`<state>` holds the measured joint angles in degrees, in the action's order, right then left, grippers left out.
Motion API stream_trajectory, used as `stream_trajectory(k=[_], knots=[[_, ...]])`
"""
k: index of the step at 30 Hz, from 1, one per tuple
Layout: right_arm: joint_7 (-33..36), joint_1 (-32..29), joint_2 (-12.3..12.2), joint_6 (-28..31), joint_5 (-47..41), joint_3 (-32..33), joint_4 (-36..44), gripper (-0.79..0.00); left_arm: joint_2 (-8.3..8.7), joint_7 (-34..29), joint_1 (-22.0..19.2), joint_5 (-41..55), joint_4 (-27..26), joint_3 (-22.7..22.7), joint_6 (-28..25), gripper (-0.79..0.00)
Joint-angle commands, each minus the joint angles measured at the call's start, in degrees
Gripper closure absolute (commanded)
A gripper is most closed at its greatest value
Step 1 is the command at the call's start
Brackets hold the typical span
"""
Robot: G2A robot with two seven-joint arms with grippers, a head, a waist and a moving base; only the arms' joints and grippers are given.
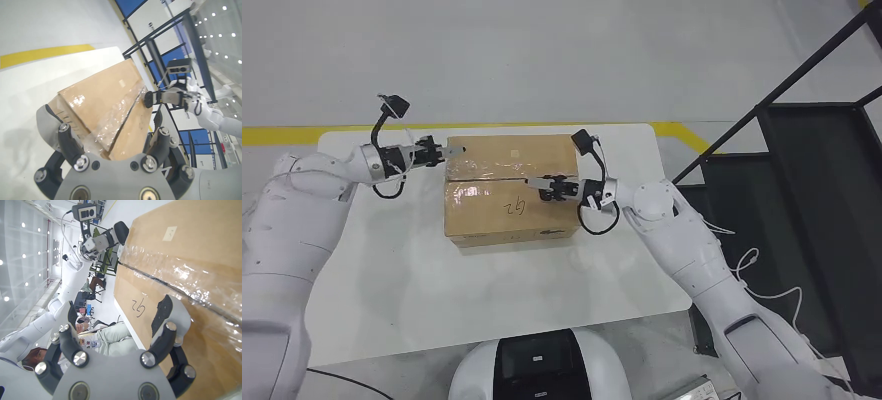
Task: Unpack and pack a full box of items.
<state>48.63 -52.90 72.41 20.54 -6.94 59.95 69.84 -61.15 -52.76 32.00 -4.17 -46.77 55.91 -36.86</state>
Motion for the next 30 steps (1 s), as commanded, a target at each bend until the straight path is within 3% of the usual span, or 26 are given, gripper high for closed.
stream_trajectory(k=[1, 7, 13, 14, 15, 18, 30], knots=[[0.0, -0.1, 0.0, 0.0, 0.0, 0.0, 0.1, -0.785, -0.16, 0.8, -0.1, -1.3, 0.6, -0.5, 0.7, -0.785], [0.3, 0.0, 0.1, -0.3, 0.0, -0.5, 0.3, -0.785, -0.18, -1.6, 0.2, 0.2, 0.2, -0.5, 3.3, -0.785], [0.6, 0.5, 0.2, -0.2, -0.2, -1.0, 0.1, -0.785, 0.92, -5.2, 1.5, 3.6, -2.9, 2.2, 5.5, -0.785], [0.6, 0.5, 0.2, -0.1, -0.3, -1.1, 0.1, -0.785, 1.13, -6.1, 1.8, 4.6, -3.5, 2.8, 6.1, -0.683], [0.6, 0.6, 0.2, -0.1, -0.3, -1.2, 0.0, -0.785, 1.37, -6.9, 2.0, 4.9, -4.1, 3.3, 6.9, -0.425], [0.6, 0.7, 0.3, -0.2, -0.4, -1.4, 0.0, -0.785, 1.95, -9.1, 2.9, 6.0, -5.8, 4.4, 8.6, 0.000], [0.6, 1.0, 0.3, -0.1, -0.3, -1.7, -0.3, -0.785, 2.90, -16.1, 4.8, 10.6, -9.7, 6.0, 12.0, 0.000]])
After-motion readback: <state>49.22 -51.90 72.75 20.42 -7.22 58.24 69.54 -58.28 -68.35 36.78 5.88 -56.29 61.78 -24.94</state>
